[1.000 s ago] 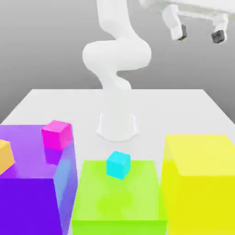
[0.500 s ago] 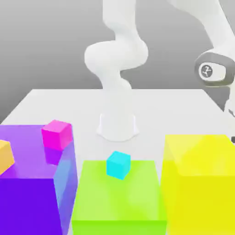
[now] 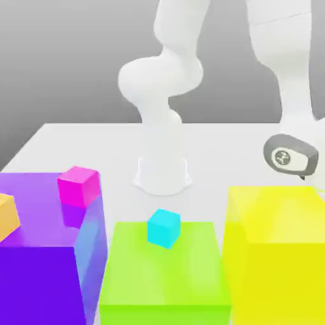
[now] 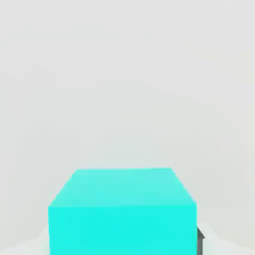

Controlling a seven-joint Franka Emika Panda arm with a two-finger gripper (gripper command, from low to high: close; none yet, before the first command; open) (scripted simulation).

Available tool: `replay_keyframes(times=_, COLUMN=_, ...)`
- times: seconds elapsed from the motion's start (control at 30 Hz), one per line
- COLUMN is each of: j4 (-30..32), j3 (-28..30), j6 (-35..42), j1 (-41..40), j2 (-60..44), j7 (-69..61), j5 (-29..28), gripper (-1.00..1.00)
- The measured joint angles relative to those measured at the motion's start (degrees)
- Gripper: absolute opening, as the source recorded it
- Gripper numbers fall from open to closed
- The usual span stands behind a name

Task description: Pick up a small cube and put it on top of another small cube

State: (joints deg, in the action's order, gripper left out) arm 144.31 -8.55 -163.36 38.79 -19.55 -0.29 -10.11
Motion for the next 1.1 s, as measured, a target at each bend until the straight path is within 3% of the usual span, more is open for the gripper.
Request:
replay_keyframes(times=0.13, j4=0.7, j3=-2.4, j6=5.4, j1=-0.9, j2=6.5, j7=-4.2, j5=3.7, gripper=-1.00)
replay_keyframes(times=0.4, j4=-10.1, j3=-4.8, j6=16.1, j1=-4.6, j2=10.4, j7=-25.5, j5=3.2, gripper=-1.00)
replay_keyframes(times=0.53, j4=-13.1, j3=-0.1, j6=24.4, j1=-11.3, j2=16.8, j7=-28.5, j5=0.6, gripper=-1.00)
replay_keyframes(times=0.63, j4=-12.7, j3=4.3, j6=28.2, j1=-6.9, j2=20.9, j7=-26.9, j5=-0.1, gripper=-1.00)
replay_keyframes(times=1.1, j4=-8.8, j3=23.6, j6=45.8, j1=-31.4, j2=39.8, j7=-17.3, j5=0.5, gripper=-1.00)
